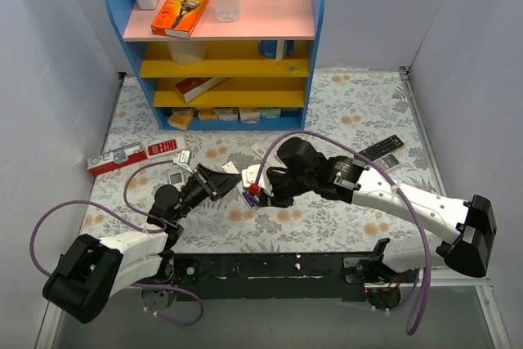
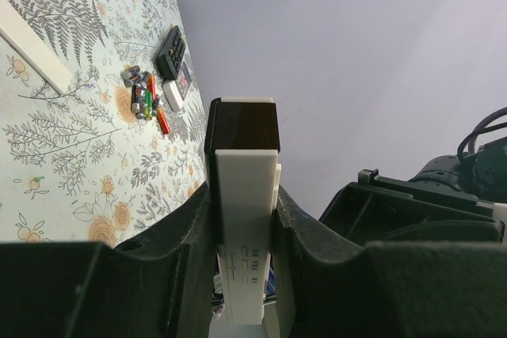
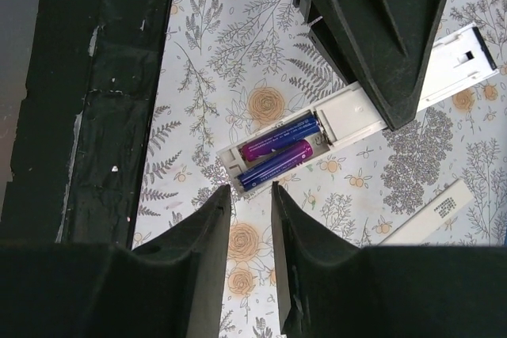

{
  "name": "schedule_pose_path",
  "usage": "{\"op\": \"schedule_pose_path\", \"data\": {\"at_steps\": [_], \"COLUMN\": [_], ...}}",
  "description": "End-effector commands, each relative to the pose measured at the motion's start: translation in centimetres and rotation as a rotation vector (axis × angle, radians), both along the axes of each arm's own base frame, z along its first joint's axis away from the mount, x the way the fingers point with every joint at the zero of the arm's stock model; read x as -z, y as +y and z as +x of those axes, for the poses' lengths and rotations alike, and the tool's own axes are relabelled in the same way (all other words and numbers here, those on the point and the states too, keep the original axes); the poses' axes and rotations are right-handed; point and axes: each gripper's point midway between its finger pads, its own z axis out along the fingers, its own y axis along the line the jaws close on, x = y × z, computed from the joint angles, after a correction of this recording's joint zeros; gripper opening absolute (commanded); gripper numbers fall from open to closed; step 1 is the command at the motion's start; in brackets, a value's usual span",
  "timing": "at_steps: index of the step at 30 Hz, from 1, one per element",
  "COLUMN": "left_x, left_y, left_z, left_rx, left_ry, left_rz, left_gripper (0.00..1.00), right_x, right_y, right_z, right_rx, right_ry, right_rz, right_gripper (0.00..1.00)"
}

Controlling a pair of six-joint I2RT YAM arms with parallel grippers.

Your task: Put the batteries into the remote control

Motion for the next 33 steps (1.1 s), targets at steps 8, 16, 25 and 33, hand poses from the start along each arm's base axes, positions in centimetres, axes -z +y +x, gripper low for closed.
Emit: {"op": "schedule_pose_path", "data": {"at_steps": [8, 16, 25, 33], "left_x": [-2.5, -2.5, -2.7, -2.8], "left_y": [-0.3, -0.3, -0.3, -0.3], "left_z": [-0.4, -0.4, -0.4, -0.6], "left_rx": [0.037, 0.039, 0.043, 0.049], "left_ry": [0.061, 0.060, 0.053, 0.050], "left_rz": [-0.127, -0.129, -0.133, -0.135], "left_gripper": [0.00, 0.00, 0.00, 0.00], "right_x": [0.0, 0.0, 0.4, 0.1], "right_y": [1.2, 1.6, 2.0, 2.2], "right_z": [-0.3, -0.1, 0.7, 1.3], "right_rx": [-0.044, -0.038, 0.002, 0.034], "right_ry": [-0.001, 0.001, 0.000, -0.009], "right_rz": [0.010, 0.015, 0.004, 0.006], "right_gripper": [0.33, 0.31, 0.31, 0.32]}}
